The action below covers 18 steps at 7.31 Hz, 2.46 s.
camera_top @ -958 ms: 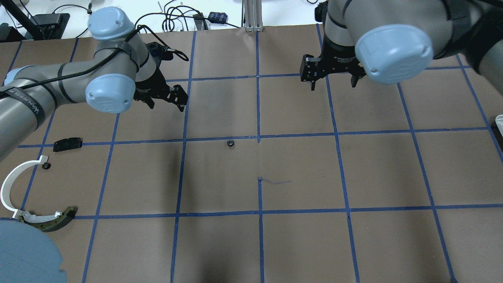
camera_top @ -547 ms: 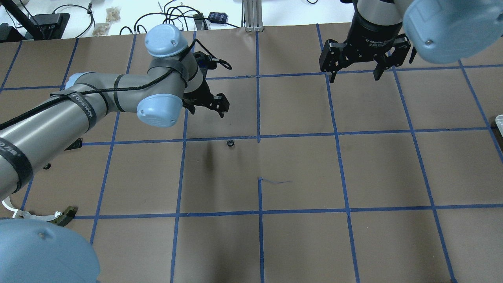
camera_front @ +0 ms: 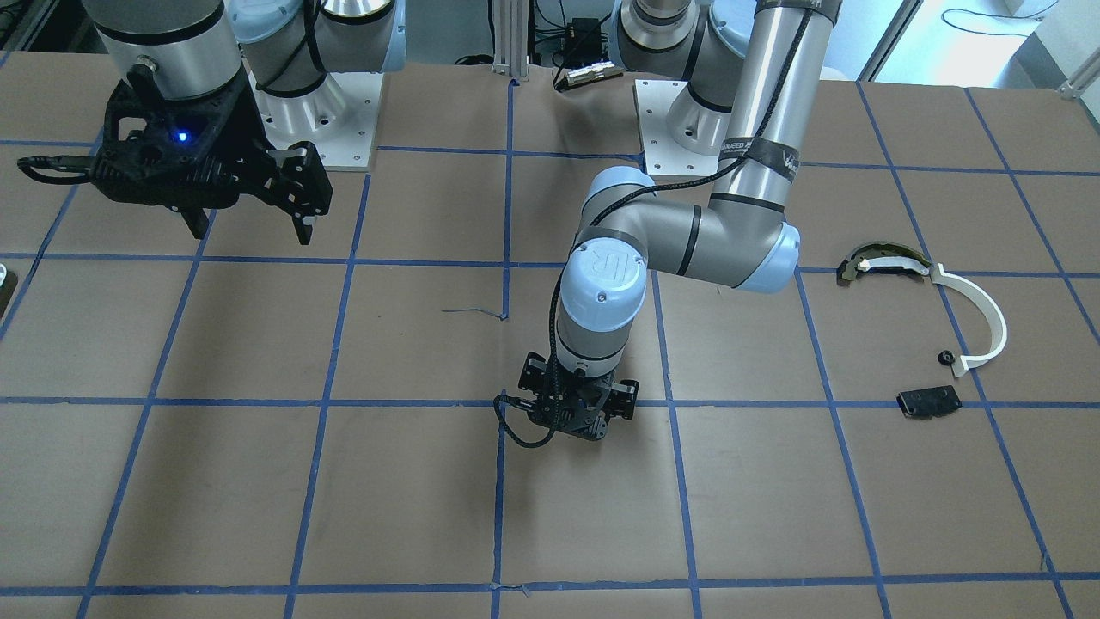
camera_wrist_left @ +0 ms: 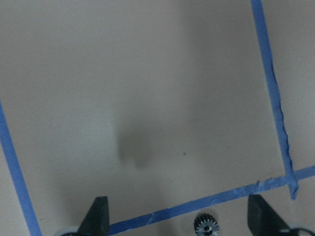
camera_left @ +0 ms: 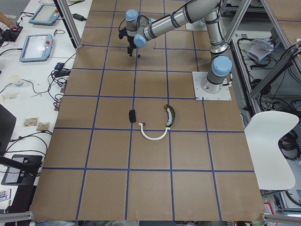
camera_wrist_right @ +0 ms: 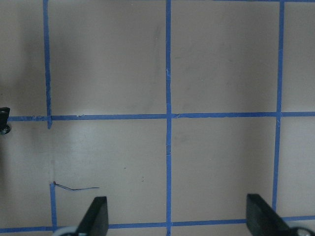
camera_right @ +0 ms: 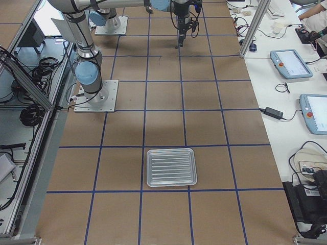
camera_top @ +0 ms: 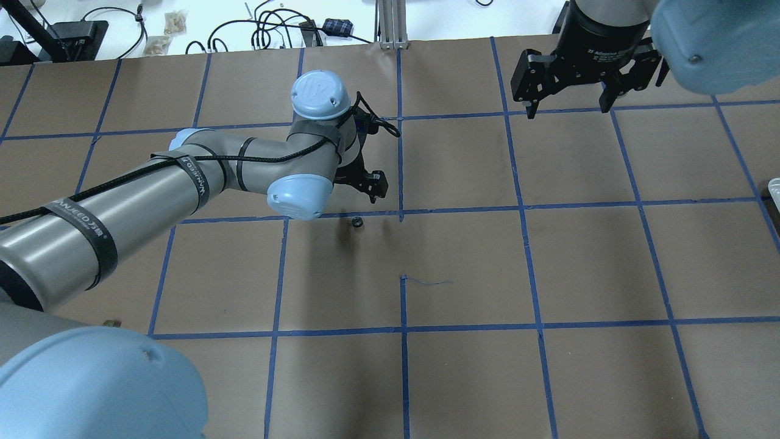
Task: Place bearing gear from tray to pile
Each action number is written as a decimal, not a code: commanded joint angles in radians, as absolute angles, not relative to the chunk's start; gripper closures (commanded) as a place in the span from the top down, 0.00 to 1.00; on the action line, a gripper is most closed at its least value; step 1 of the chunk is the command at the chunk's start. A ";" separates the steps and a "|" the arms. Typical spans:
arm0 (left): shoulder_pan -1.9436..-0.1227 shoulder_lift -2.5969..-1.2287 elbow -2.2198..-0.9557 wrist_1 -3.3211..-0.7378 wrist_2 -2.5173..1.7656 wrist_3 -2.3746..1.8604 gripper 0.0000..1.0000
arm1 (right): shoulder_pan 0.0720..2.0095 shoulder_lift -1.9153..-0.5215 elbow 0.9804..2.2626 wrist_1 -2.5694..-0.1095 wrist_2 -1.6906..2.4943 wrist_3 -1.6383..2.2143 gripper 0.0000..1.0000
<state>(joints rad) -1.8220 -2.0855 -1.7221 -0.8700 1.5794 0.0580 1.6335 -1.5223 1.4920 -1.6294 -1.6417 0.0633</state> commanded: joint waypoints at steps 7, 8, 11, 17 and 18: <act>-1.830 -2.100 -1.763 -0.899 1.583 0.057 0.64 | 1.634 -1.525 1.494 -1.729 -1.637 0.075 1.00; -1.830 -2.100 -1.761 -0.907 1.583 0.057 0.32 | 1.635 -1.525 1.494 -1.726 -1.635 0.075 1.00; -1.830 -2.097 -1.756 -0.905 1.563 0.041 0.00 | 1.635 -1.522 1.496 -1.723 -1.624 0.075 1.00; -1.508 -1.993 -1.622 -1.170 1.572 0.099 0.00 | 1.632 -1.522 1.499 -1.710 -1.628 0.077 1.00; -1.394 -1.974 -1.629 -1.175 1.589 0.250 0.00 | 1.632 -1.522 1.500 -1.712 -1.626 0.075 1.00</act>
<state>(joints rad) -1.5341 -1.9999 -1.6357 -1.1466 1.5730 0.1241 1.6319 -1.5207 1.4991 -1.7123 -1.6271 0.0760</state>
